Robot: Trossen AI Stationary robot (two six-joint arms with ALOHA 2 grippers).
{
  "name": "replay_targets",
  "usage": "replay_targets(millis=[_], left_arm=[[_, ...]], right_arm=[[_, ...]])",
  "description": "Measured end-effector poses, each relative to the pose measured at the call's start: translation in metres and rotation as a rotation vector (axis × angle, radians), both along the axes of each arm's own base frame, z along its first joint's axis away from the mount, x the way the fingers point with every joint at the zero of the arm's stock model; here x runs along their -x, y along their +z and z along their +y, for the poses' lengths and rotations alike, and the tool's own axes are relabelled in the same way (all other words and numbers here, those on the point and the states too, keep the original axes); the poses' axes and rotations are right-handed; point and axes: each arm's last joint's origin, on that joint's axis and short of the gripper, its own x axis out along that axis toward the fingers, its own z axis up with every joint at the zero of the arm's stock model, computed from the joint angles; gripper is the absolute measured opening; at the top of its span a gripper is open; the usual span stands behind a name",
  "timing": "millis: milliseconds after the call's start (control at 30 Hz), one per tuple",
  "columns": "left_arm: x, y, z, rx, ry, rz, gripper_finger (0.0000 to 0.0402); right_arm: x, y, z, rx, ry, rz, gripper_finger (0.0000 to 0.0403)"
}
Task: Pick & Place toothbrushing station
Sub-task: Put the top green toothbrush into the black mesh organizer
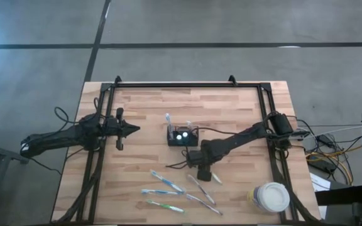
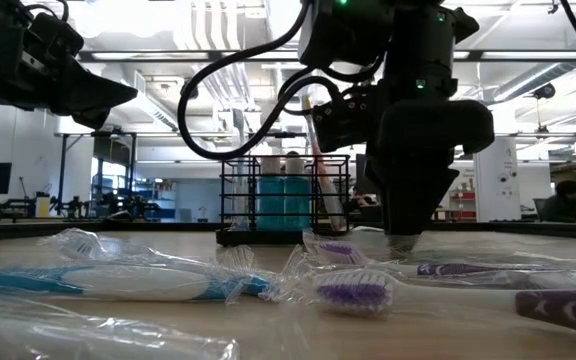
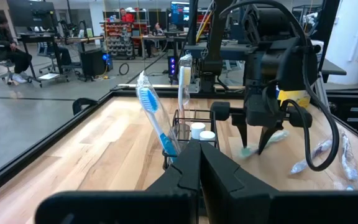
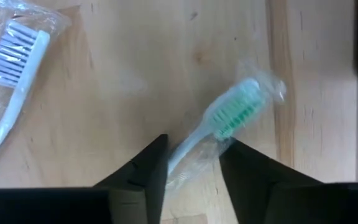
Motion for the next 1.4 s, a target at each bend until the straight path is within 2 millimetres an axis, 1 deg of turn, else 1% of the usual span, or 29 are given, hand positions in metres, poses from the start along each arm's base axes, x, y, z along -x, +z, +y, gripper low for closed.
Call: replay_targets(millis=[167,333,400,500,567,700,800,900,967,1033,1133,1233,1333,1400], left_arm=[[0.000,-0.001,0.000,0.001,0.000,0.002,0.0007],[0.000,-0.006,0.000,0.005,0.001,0.016,0.0007],[0.000,-0.006,0.000,0.005,0.001,0.016,0.0007],[-0.001,-0.004,0.000,0.006,0.001,0.001,0.0007],[-0.001,-0.004,0.000,0.006,0.001,-0.006,0.0007],[-0.001,-0.004,0.000,0.006,0.001,-0.007,0.0007],[-0.001,-0.004,0.000,0.006,0.001,-0.008,0.0007],[-0.001,-0.003,0.000,0.006,0.002,-0.011,0.0007],[-0.001,-0.003,0.000,0.007,-0.002,-0.011,0.0007],[-0.001,-0.003,0.000,0.007,-0.006,-0.011,0.0007],[-0.001,-0.003,0.000,0.007,-0.007,-0.011,0.0007],[-0.001,-0.003,0.000,0.007,-0.008,-0.011,0.0007],[-0.001,-0.003,0.000,0.007,-0.008,-0.011,0.0007],[-0.001,-0.003,0.000,0.004,-0.008,-0.011,0.0007]], right_arm=[[-0.002,0.002,0.001,-0.005,0.026,-0.005,0.0073],[-0.003,0.003,0.001,-0.013,0.049,-0.010,0.0031],[-0.003,0.005,0.001,-0.015,0.072,-0.015,0.0018],[-0.004,0.011,0.002,-0.025,0.101,-0.032,0.0013],[-0.003,0.022,0.001,-0.028,0.114,-0.067,0.0011],[0.005,0.062,-0.002,0.012,0.116,-0.196,0.0010],[0.015,0.094,-0.005,0.055,0.146,-0.295,0.0010],[0.033,0.135,-0.008,0.121,0.185,-0.448,0.0010],[0.049,0.159,-0.010,0.139,0.209,-0.555,0.0009],[0.066,0.177,-0.015,0.138,0.222,-0.661,0.0009],[0.099,0.197,-0.024,0.143,0.235,-0.844,0.0009],[0.135,0.202,-0.036,0.138,0.206,-1.052,0.0009],[0.167,0.195,-0.047,0.125,0.159,-1.235,0.0009],[0.187,0.187,-0.053,0.125,0.140,-1.315,0.0009]])
